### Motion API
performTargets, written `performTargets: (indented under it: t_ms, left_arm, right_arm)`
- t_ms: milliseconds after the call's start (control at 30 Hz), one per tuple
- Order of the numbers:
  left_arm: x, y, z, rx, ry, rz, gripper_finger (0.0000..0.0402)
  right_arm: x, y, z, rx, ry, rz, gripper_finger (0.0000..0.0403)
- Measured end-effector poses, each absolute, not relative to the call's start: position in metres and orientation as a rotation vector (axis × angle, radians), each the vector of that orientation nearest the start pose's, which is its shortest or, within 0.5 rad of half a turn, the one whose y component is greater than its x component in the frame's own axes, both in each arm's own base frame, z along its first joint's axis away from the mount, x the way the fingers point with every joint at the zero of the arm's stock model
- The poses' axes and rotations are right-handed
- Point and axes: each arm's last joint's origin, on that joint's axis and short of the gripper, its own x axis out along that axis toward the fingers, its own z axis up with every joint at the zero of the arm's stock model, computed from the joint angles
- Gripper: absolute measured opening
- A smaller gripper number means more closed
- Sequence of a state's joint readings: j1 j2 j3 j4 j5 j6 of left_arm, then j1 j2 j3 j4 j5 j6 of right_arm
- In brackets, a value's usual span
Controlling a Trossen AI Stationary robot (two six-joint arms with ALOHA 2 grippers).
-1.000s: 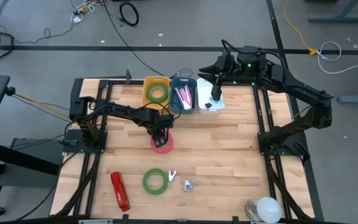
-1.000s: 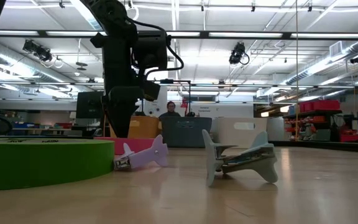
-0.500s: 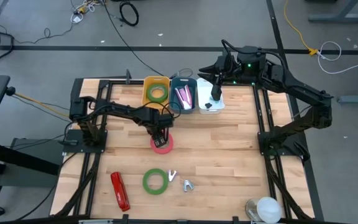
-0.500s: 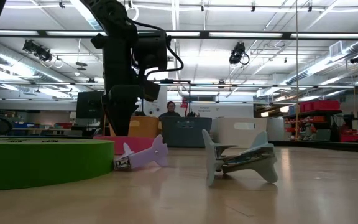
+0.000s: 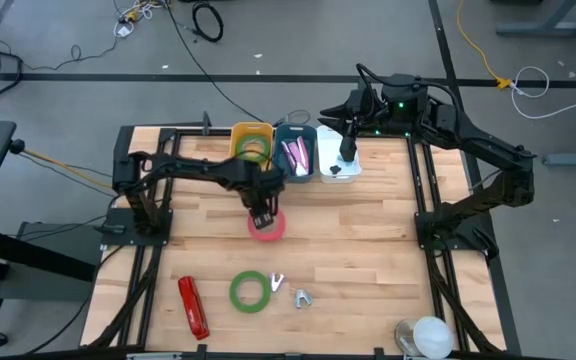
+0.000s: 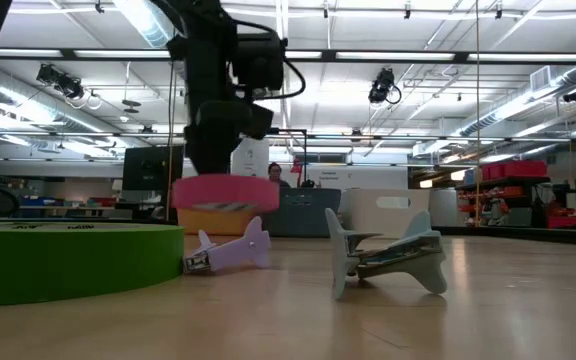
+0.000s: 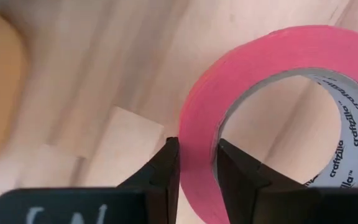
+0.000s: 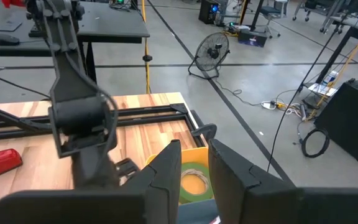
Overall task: Pick and place Stapler, Stapler remover, tape
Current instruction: Put the pink tape into the yellow bin
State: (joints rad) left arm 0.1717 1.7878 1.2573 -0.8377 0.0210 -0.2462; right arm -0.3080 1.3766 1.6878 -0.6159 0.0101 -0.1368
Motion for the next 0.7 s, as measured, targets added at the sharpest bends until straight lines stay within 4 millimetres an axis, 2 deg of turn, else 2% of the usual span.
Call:
performTargets:
  t_ms: [433,700]
  left_arm:
    - [0.337,0.113,0.266,-0.224,1.275,0.430,0.0092]
    - [0.323,0.153,0.290,-0.232,1.250,0.502,0.0091]
  right_arm:
    - [0.263,-0.084,0.465,-0.091,0.328,-0.293,0.0081]
    - [0.263,-0.084,0.464,-0.089,0.342,-0.292,0.0081]
